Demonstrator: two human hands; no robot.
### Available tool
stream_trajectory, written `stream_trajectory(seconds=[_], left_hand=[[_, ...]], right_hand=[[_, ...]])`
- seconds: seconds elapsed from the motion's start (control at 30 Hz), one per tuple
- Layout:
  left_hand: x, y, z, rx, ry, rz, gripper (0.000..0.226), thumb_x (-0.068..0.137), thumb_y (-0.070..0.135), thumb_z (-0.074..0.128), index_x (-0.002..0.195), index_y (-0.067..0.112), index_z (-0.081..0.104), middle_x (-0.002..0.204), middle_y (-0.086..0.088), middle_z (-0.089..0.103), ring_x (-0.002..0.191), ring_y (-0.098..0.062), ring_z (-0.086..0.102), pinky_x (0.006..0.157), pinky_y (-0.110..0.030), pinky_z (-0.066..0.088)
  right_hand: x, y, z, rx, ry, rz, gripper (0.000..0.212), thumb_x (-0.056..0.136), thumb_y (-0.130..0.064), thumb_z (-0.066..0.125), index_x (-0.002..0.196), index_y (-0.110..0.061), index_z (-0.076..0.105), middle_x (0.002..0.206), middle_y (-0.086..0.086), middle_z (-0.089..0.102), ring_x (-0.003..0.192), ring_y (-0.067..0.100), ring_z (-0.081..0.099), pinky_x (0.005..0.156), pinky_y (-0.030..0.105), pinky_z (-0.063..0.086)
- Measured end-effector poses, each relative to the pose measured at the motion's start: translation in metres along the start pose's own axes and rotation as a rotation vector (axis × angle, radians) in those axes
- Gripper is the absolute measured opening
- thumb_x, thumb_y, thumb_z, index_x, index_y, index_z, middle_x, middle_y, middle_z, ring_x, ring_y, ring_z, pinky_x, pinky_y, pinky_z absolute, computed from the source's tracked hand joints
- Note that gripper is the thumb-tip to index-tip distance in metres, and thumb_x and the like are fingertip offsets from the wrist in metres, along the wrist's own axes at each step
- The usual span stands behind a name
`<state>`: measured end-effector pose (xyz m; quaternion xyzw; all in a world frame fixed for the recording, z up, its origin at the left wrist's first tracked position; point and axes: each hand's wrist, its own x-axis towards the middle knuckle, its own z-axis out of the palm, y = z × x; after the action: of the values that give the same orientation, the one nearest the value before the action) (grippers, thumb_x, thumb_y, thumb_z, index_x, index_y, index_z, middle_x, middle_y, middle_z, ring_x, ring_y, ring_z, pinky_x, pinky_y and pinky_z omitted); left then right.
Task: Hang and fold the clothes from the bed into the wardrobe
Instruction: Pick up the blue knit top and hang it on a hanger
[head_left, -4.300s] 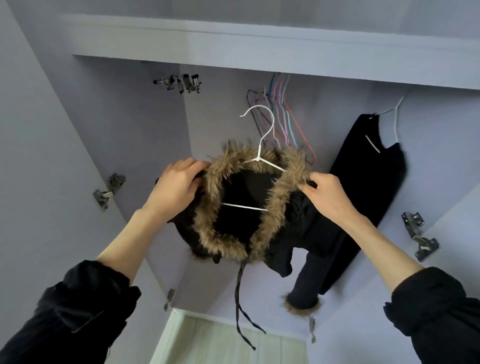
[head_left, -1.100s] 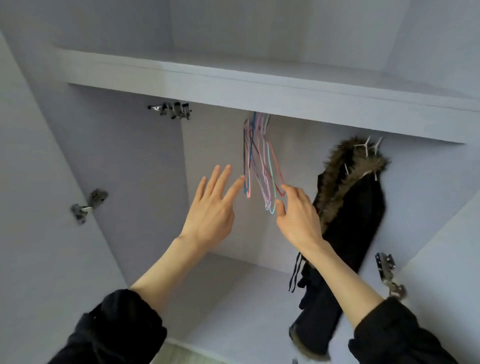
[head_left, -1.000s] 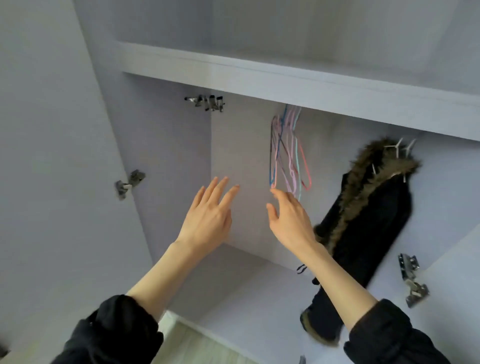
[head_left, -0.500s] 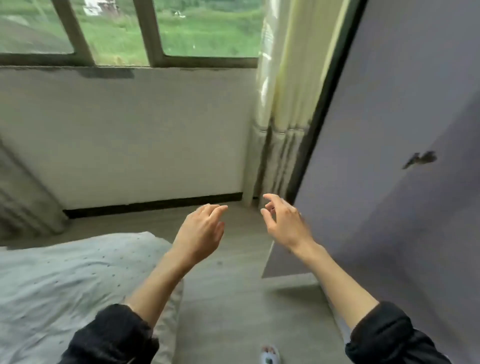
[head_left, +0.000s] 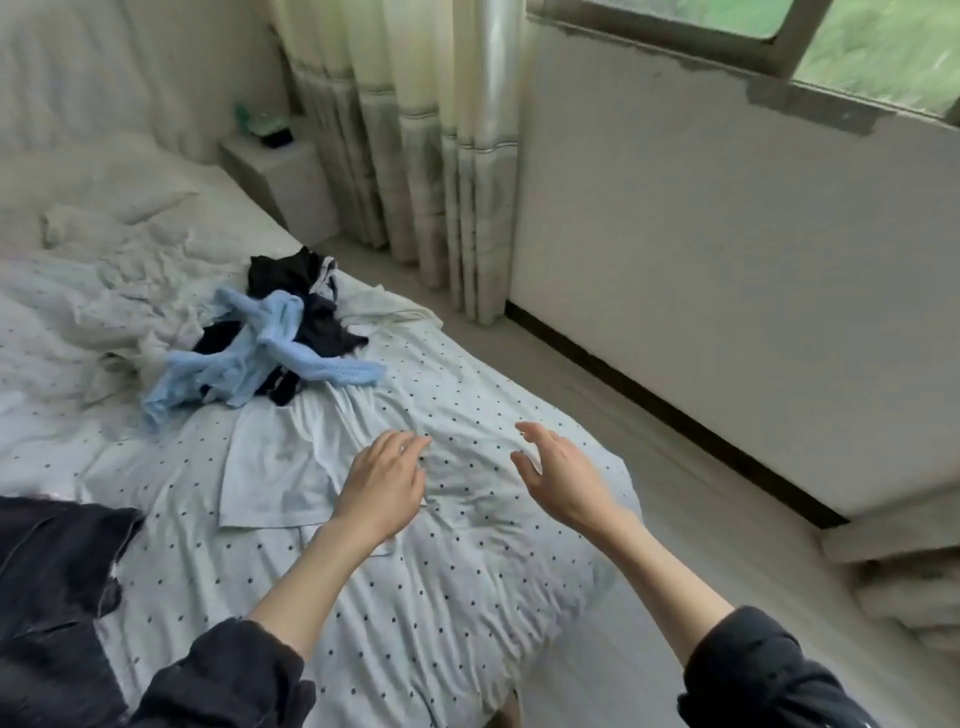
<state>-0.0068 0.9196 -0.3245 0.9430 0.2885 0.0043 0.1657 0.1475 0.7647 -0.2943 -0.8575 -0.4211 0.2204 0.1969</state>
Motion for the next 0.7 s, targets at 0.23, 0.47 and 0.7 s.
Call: stream_trajectory(seconds=[0.23,0.47,0.7], left_hand=[[0.031,-0.109,0.025,0.048,-0.184,-0.403,0.051,0.096,0.020,0.041,0.145,0.019,0.028,0.152,-0.004,0.024,0.140,-0.019,0.021,0.111,-0.034,0.026],[0.124,-0.188,0.045,0.088,-0.122,-0.516,0.066,0.094,0.006,0.041,0.151,0.021,0.011,0.158,-0.011,0.003,0.144,-0.028,0.010,0.113,-0.038,0.022],[0.231,-0.279,0.063,0.199,0.012,-0.550,0.067,0.085,-0.009,0.048,0.145,0.017,0.033,0.158,-0.014,0.006,0.145,-0.031,0.006,0.113,-0.045,0.023]], right_hand=[[0.146,-0.022,0.082,-0.132,-0.355,-0.158,0.054,0.099,-0.034,0.041,0.149,-0.019,0.023,0.155,0.006,0.025,0.142,0.024,0.022,0.113,0.037,0.024],[0.278,-0.032,0.153,-0.304,-0.480,-0.244,0.069,0.097,-0.046,0.039,0.151,-0.031,-0.001,0.158,0.000,-0.013,0.145,0.025,-0.014,0.115,0.057,0.005],[0.341,0.005,0.211,-0.272,-0.658,-0.205,0.082,0.087,-0.064,0.045,0.148,-0.042,-0.004,0.157,-0.009,-0.018,0.145,0.018,-0.015,0.113,0.060,0.009]])
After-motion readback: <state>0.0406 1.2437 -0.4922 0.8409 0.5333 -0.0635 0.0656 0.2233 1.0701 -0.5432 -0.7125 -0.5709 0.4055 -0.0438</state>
